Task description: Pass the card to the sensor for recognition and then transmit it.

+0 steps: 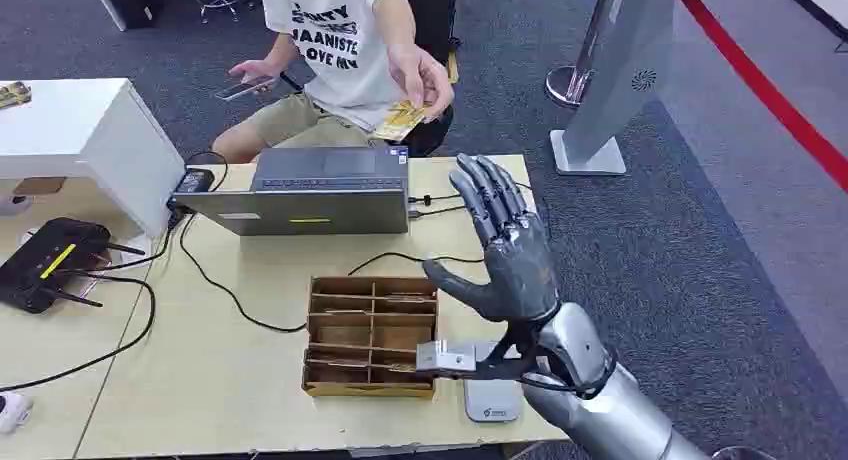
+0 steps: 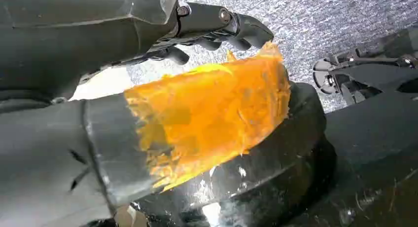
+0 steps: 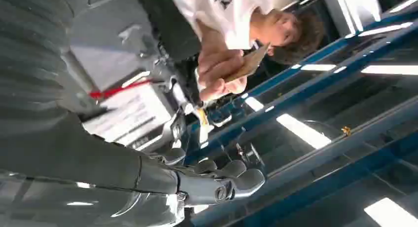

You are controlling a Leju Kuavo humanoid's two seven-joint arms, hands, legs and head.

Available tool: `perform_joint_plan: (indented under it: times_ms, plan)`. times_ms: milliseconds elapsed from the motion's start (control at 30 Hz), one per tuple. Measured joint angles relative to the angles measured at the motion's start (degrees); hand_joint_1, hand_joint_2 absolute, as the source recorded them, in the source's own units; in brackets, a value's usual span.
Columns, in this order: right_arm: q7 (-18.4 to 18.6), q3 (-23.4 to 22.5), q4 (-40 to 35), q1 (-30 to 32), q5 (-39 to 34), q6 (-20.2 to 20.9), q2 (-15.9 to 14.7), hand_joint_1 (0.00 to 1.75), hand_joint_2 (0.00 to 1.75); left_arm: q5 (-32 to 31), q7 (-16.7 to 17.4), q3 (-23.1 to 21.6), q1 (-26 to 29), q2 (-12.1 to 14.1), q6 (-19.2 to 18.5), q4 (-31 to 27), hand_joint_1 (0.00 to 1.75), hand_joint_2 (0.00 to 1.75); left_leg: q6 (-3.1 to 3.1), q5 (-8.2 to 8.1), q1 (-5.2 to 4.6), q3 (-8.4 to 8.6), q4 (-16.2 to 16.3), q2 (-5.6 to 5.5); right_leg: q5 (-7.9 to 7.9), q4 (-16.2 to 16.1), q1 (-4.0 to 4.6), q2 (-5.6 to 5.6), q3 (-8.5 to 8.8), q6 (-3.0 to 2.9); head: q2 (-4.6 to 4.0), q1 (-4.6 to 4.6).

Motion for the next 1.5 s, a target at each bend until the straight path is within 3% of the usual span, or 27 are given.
perform_joint_plan:
  times_ms: [133, 533, 567, 600, 633, 667, 700, 1500]
  plan:
    - [3.1, 0.0, 5.0, -4.0, 6.9, 0.7, 1.2, 0.0, 1.75, -0.6, 0.5, -1.0, -0.1, 0.1, -0.2, 0.0, 0.0, 0.0, 0.0, 0.0, 0.0, 0.0, 0.0, 0.0, 0.01, 0.0, 0.0, 0.01, 0.0, -0.01, 0.0, 0.0]
    - [7.3, 0.0, 13.6, -10.3, 16.3, 0.4, 3.4, 0.0, 1.75, -0.9, 0.6, -2.7, -0.3, 0.2, -0.9, 0.0, 0.0, 0.0, 0.0, 0.0, 0.0, 0.0, 0.0, -0.01, 0.0, 0.0, 0.0, 0.0, -0.01, -0.01, 0.0, -0.02]
    - [7.4, 0.0, 13.9, -10.4, 16.7, 0.4, 3.5, 0.07, 1.75, -0.9, 0.6, -2.7, -0.3, 0.2, -1.0, 0.0, 0.0, 0.0, 0.0, 0.0, 0.0, 0.0, 0.0, -0.01, 0.0, 0.0, 0.0, 0.0, -0.01, -0.01, 0.0, -0.02]
    - [7.5, 0.0, 14.1, -10.5, 17.0, 0.4, 3.6, 0.42, 1.75, -0.9, 0.6, -2.7, -0.3, 0.2, -1.0, 0.0, 0.0, 0.0, 0.0, 0.0, 0.0, 0.0, 0.0, -0.01, 0.0, 0.0, 0.0, 0.0, -0.01, -0.01, 0.0, 0.0]
    - [7.6, 0.0, 14.4, -10.7, 17.2, 0.4, 3.7, 1.2, 1.75, -0.9, 0.6, -2.8, -0.3, 0.2, -1.0, 0.0, 0.0, 0.0, 0.0, 0.0, 0.0, 0.0, 0.0, -0.01, 0.0, 0.0, 0.0, 0.0, -0.01, -0.01, 0.0, -0.02]
    - [7.7, 0.0, 14.6, -10.7, 17.2, 0.4, 3.8, 1.64, 1.75, -0.9, 0.6, -2.8, -0.3, 0.2, -1.0, 0.0, 0.0, 0.0, 0.0, 0.0, 0.0, 0.0, 0.0, -0.01, 0.0, 0.0, 0.0, 0.0, -0.01, -0.01, 0.0, 0.0]
    - [7.8, 0.0, 14.8, -10.8, 17.4, 0.4, 3.9, 1.75, 1.75, -0.9, 0.6, -2.8, -0.3, 0.2, -1.0, 0.0, 0.0, 0.0, 0.0, 0.0, 0.0, 0.0, 0.0, -0.01, 0.0, 0.0, 0.0, 0.0, -0.01, -0.01, 0.0, -0.02]
    - [7.8, -0.1, 16.8, -11.3, 17.7, 0.4, 4.4, 1.75, 1.75, -0.9, 0.5, -3.1, -0.9, 0.2, -1.1, 0.0, 0.0, 0.0, 0.0, 0.0, 0.0, 0.0, 0.0, -0.01, 0.0, 0.0, 0.0, 0.0, -0.01, -0.01, 0.0, -0.02]
